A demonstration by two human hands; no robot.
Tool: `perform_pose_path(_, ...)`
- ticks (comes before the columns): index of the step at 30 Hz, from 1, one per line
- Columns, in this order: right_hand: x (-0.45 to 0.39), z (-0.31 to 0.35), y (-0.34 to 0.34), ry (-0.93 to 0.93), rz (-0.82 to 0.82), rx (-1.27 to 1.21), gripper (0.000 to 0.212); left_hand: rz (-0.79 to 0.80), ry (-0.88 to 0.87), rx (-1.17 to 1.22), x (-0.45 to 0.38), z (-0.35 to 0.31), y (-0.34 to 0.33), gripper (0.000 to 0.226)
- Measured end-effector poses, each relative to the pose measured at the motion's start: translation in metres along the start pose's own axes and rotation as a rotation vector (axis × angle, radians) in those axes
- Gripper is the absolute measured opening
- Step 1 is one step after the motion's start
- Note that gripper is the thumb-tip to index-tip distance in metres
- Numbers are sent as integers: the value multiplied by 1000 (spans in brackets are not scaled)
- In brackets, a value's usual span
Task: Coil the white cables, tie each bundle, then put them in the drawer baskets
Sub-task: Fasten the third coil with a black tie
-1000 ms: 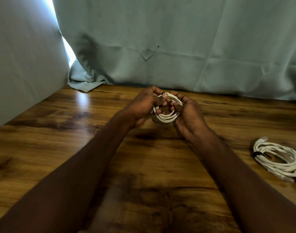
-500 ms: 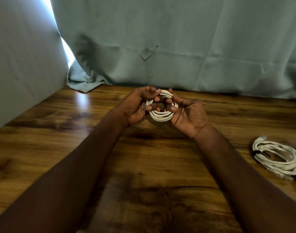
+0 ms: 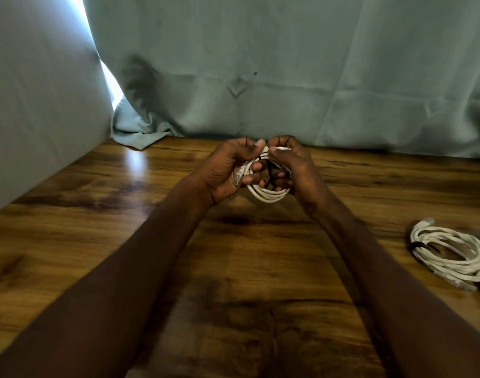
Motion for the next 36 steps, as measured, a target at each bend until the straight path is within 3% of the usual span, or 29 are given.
perform_pose_path(7, -1, -9, 10, -20, -151, -102, 11, 49, 40, -157, -1, 6, -3, 31)
perform_pose_path(12, 3, -13, 18, 36, -268, -30, 19, -82, 88, -414, -7, 12, 13, 29)
perform_pose_path(18, 2, -14, 18, 33, -318, -86, 18, -51, 164, -411, 1, 15, 9, 34)
perform_pose_path(25, 0, -20, 24, 26, -337, -77, 20, -21, 300, -218, 6, 28, 1, 42)
perform_pose_path(27, -1, -16, 25, 115, -330, 39, 18, -24, 338, -200, 5, 31, 2, 34)
perform_pose_path(30, 3, 4, 21, 427, -313, 450, 10, -77, 365, -236, 4, 31, 10, 27)
perform_pose_path(33, 13, 25, 12, 684, -316, 784, 22, -144, 383, -233, 3, 30, 19, 23)
perform_pose_path(36, 21, 34, 4, 773, -236, 867, 26, -192, 392, -210, 2, 29, 26, 24)
Point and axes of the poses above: each hand's wrist, its own x-axis away from the middle knuckle, its own y-axis out of the back of the hand, z = x × y, the point moved 9 cm from there along -x, towards the middle knuckle, and after that the axes turned 10 degrees about -z, right-handed, at the moved point
